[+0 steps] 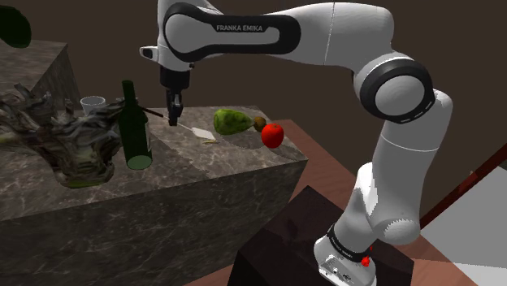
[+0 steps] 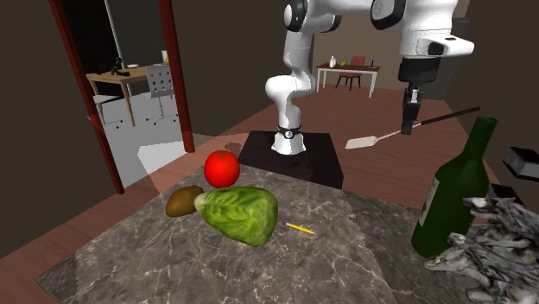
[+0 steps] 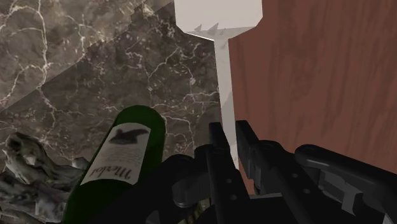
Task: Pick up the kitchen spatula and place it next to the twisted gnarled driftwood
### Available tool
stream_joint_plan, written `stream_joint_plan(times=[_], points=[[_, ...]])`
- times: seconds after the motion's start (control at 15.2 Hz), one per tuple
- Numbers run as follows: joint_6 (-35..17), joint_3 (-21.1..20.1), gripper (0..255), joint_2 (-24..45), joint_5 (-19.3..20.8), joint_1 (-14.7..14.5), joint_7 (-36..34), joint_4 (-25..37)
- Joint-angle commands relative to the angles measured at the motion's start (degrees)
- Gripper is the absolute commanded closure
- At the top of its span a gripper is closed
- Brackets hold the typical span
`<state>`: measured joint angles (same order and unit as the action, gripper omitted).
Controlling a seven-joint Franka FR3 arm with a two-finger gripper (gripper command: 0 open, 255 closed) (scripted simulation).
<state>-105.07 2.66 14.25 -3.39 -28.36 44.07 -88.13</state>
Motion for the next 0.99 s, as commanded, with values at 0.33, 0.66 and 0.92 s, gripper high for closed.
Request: stream_joint_plan(times=[0.33, 0.66, 0.92], points=[[-5.41, -0.01, 255, 0.22, -0.12, 0.0, 0.34, -5.18], [-9.02, -0.04, 255, 0.86, -0.23, -0.01, 0.53, -8.15], [-11.84, -0.07, 255, 1.59, -0.34, -0.02, 0.7, -10.24]])
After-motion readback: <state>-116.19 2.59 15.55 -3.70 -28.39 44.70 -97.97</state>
